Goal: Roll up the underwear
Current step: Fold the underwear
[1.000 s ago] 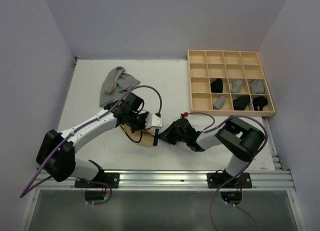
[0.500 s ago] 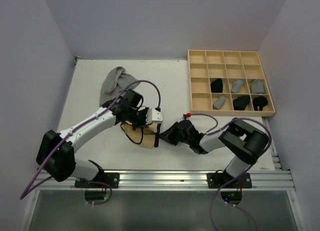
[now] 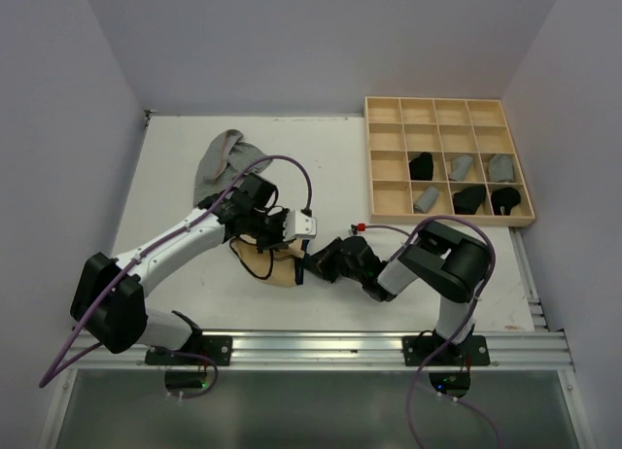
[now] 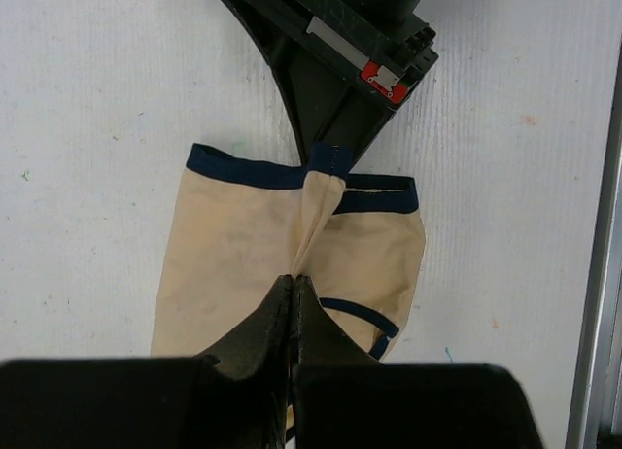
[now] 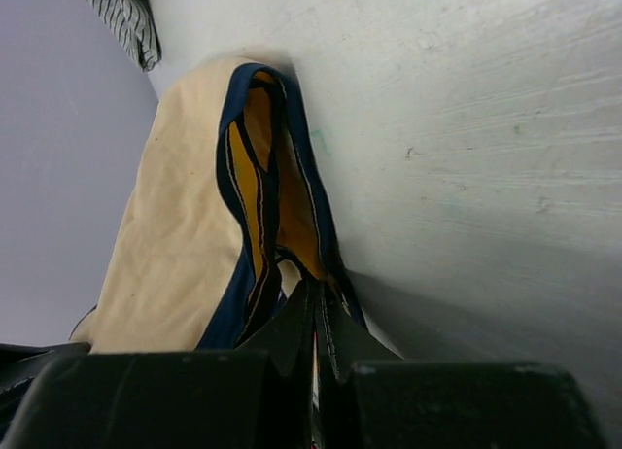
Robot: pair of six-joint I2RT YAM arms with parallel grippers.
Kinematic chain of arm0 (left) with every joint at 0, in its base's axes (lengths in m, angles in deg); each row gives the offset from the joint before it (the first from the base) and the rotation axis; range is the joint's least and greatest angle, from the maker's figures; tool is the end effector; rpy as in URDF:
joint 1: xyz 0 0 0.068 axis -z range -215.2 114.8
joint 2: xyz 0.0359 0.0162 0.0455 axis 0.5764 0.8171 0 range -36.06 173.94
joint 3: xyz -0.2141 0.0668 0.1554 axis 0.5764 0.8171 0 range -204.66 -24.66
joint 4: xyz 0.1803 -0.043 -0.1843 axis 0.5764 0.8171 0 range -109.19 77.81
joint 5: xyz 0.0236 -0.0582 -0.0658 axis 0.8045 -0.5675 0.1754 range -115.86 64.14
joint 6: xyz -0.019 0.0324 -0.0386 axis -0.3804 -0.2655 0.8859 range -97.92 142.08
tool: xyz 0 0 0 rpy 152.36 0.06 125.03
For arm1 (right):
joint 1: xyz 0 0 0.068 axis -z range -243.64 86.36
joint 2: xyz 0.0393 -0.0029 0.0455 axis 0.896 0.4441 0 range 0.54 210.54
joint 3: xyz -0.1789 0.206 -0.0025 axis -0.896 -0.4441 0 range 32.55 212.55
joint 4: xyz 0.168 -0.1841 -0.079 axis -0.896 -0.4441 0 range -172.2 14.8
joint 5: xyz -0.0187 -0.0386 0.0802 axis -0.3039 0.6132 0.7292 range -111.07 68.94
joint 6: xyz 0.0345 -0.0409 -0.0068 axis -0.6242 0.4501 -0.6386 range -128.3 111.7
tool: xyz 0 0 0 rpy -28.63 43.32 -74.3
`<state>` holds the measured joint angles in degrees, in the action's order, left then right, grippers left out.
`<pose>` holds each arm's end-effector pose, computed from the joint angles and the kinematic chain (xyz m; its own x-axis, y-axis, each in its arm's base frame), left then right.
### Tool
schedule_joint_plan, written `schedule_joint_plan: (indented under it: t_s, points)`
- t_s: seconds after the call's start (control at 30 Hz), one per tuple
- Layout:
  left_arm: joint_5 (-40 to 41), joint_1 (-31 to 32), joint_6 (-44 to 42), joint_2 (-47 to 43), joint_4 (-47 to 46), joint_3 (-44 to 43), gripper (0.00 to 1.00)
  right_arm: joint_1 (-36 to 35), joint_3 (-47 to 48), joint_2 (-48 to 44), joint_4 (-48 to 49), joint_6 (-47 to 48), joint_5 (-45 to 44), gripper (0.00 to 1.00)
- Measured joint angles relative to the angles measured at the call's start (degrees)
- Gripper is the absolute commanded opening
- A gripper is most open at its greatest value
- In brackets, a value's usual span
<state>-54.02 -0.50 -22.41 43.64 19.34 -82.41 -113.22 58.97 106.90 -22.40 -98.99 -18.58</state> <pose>0.2160 -0.1700 0.2457 -0.0245 0.7685 -0.6393 0.9958 0.0755 0.0525 0.1894 0.2247 0.0860 -0.7820 0.6225 0.0305 0.3053 0.3398 0.8895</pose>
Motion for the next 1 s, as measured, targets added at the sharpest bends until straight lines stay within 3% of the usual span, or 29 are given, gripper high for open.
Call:
schedule_joint_plan:
  t_s: [0.33,0.63,1.0]
  points:
    - [-0.2,-0.2,0.0,0.0,0.2,0.0,0.00,-0.4,-0.9,-9.8,-4.3,1.0,-0.1,0.00]
    - [-0.4,-0.6,0.0,0.0,0.3,-1.3,0.00,-0.7,-0.5,0.3,-0.1,-1.6,0.1,0.00]
    - [-0.7,-0.9,0.0,0.0,0.6,-1.8,0.00,-1.4,0.2,2.4,4.9,-2.3,0.1,0.00]
